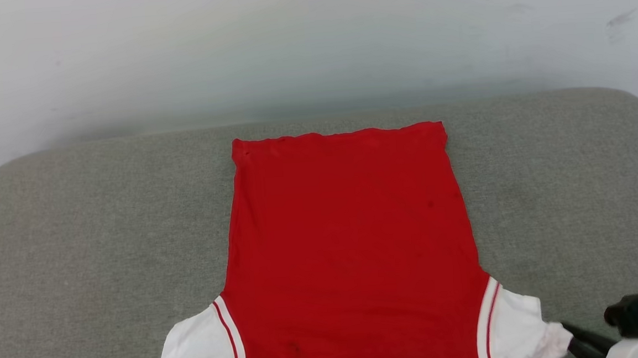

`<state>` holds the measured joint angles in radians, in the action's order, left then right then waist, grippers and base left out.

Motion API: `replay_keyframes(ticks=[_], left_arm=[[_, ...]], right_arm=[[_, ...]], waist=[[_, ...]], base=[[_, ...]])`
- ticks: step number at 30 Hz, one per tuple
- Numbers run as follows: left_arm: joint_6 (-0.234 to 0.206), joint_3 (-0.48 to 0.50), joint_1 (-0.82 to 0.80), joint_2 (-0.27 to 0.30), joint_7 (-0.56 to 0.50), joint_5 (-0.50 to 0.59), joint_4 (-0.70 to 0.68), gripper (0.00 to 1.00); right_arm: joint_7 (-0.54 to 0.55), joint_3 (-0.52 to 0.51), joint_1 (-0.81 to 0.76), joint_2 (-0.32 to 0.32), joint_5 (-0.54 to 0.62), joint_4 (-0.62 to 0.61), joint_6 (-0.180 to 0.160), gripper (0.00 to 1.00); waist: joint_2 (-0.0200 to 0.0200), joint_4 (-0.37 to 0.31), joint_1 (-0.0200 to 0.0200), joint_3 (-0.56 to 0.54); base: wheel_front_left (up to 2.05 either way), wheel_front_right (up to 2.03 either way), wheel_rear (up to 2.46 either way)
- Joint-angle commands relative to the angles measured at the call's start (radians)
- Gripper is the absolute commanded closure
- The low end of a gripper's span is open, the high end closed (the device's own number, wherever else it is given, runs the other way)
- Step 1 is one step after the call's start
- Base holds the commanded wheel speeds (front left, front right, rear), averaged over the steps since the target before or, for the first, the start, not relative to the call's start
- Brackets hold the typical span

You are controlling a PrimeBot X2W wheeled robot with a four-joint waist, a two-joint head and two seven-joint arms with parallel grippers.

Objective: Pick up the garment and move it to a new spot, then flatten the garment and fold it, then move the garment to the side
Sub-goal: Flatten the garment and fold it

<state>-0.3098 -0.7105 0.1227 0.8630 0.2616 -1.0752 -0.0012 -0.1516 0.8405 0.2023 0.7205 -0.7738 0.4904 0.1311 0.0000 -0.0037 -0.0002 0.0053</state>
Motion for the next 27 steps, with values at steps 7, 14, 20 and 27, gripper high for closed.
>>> replay_keyframes(ticks=[7,14,20,27], left_arm=[[-0.030,0.020,-0.040,0.004,0.005,0.069,-0.060,1.00],[-0.055,0.034,-0.103,0.000,0.005,0.139,-0.113,1.00],[-0.064,0.040,-0.185,-0.017,0.004,0.198,-0.159,1.00],[-0.059,0.057,-0.256,-0.052,0.004,0.242,-0.216,1.00]], right_arm=[[0.068,-0.208,0.076,0.053,0.076,-0.117,-0.001,0.00],[0.207,-0.450,0.242,0.102,0.176,-0.313,-0.001,0.00],[0.517,-0.457,0.486,0.116,0.150,-0.415,-0.001,0.00],[1.013,-0.321,0.806,0.134,0.001,-0.352,-0.001,0.00]], waist=[[0.0000,0.011,0.0002,0.057],[0.0000,0.046,0.0002,0.172],[0.0000,0.104,0.0002,0.309],[0.0000,0.183,0.0002,0.450]], base=[[0.00,0.00,0.00],[0.00,0.00,0.00],[0.00,0.00,0.00],[0.00,0.00,0.00]])
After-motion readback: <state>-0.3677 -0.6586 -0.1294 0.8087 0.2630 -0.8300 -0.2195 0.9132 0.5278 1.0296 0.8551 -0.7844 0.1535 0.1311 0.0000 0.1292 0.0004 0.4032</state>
